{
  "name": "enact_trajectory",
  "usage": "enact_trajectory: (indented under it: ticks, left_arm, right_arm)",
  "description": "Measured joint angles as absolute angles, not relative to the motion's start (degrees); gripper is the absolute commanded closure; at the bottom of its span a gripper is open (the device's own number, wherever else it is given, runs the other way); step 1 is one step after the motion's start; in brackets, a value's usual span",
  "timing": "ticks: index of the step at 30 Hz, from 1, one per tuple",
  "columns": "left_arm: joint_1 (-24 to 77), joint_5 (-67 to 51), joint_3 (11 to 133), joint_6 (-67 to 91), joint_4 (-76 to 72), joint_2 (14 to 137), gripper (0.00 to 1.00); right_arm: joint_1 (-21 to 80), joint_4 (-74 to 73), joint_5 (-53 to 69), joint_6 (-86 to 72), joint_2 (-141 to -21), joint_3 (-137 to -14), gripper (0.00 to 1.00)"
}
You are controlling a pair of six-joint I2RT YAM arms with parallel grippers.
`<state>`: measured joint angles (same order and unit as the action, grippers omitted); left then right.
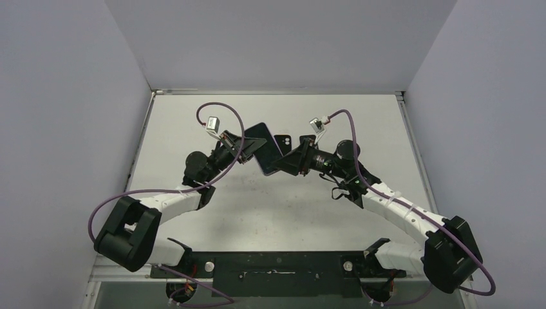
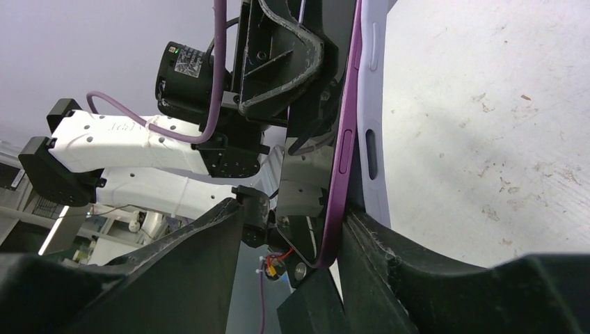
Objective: Take the phone out of the phone case
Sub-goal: Remove the phone case from the phone.
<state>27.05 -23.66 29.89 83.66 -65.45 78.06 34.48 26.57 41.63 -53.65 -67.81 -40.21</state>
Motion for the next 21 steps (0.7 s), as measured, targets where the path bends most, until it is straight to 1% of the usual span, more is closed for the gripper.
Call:
enact_trajectory:
  ticks: [4,7,11,12,14,15,17,21]
  left_arm:
    - [27.4,-23.1,29.9,83.4,-66.2,78.3,1.00]
    - [28.1,-22.5,29.9,82.2,-66.2,78.3,1.00]
    - [29.0,-21.4,29.9,80.8,-67.0,78.6,0.99]
    - [29.1,-21.2,29.9,80.5,-67.2,78.7,0.93]
    - [29.1,-21.0,29.8,79.8,-67.6,78.7,0.74]
    - [29.1,-20.8,29.7,79.6,-68.0,78.7,0.68]
    - [29.1,-20.7,29.3,78.9,-68.3,78.2,0.59]
    - [30.3,-21.3,28.4,77.3,-67.9,76.0,0.46]
  right_arm:
    - [34.2,28.1,42.3,-54.3,-68.7,-40.2,0.55]
    - [34.1,29.6,42.8,-55.0,-70.0,-40.2,0.63]
    - [33.6,32.6,43.6,-56.8,-72.8,-40.4,0.79]
    - [33.4,33.2,43.9,-57.4,-73.4,-40.4,0.83]
    - [33.0,34.6,44.6,-58.6,-74.3,-40.4,0.90]
    - [32.9,35.1,45.0,-59.2,-74.5,-40.4,0.94]
    - [33.0,35.9,45.6,-59.7,-74.6,-40.4,1.00]
    - [33.2,36.2,46.0,-60.3,-74.9,-40.4,1.00]
